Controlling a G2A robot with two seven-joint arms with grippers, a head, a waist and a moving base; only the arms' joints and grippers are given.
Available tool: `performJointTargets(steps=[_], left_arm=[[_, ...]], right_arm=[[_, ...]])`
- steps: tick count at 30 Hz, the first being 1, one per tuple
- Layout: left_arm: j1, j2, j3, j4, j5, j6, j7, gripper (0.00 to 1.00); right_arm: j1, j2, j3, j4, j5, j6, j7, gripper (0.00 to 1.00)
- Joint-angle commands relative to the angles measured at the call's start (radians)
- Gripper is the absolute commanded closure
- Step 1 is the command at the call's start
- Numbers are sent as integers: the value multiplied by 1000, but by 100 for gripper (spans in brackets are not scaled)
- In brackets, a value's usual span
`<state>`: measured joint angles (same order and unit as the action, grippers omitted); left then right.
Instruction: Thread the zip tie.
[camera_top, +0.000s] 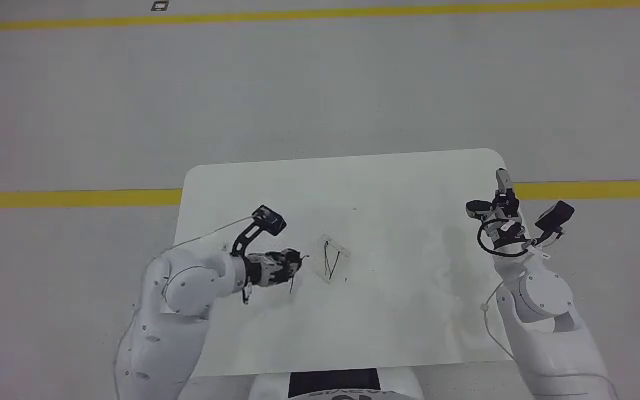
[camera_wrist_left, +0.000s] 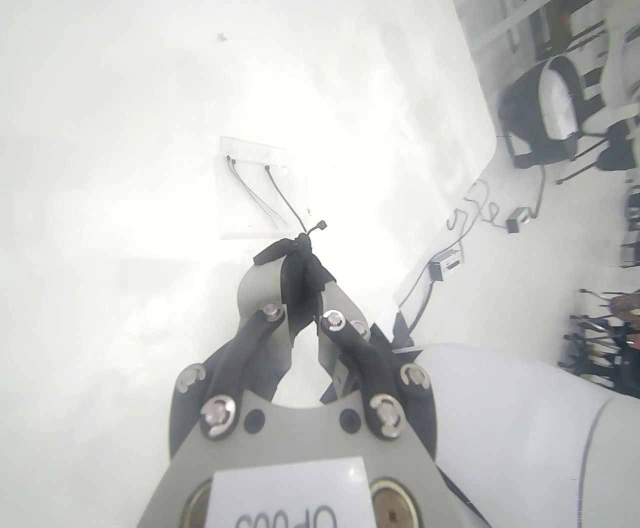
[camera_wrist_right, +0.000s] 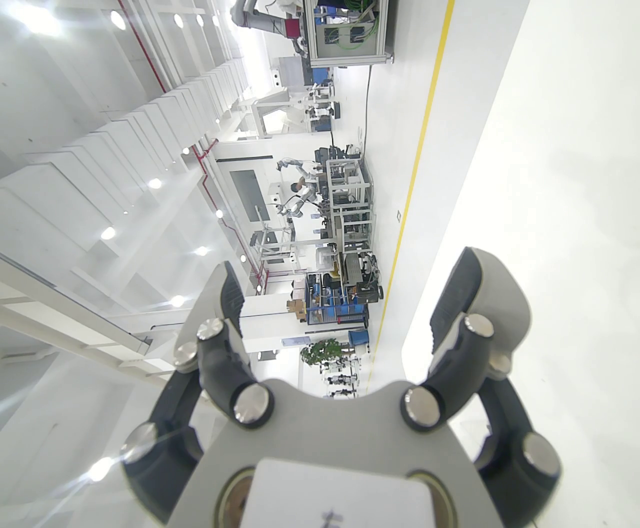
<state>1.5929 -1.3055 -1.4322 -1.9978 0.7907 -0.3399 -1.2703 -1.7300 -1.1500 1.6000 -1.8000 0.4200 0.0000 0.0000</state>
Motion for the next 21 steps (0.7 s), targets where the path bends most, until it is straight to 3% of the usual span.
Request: performJointTargets(steps=[1,7,10,14,17,21], left_arm=[[0,0,-1,1,-14,0,0,100],[0,0,-2,9,-2,9,18,100],[0,4,11,-2,71,0,139,100],[21,20,24,-70,182,0,281,100],[32,48,62,-110,224,0,376,100],[36,113,122,-84,324,0,522,100]], right_arm=[[0,0,0,0,0,0,0,0],[0,0,0,0,0,0,0,0],[0,0,0,0,0,0,0,0],[0,0,0,0,0,0,0,0],[0,0,0,0,0,0,0,0],[0,0,0,0,0,0,0,0]])
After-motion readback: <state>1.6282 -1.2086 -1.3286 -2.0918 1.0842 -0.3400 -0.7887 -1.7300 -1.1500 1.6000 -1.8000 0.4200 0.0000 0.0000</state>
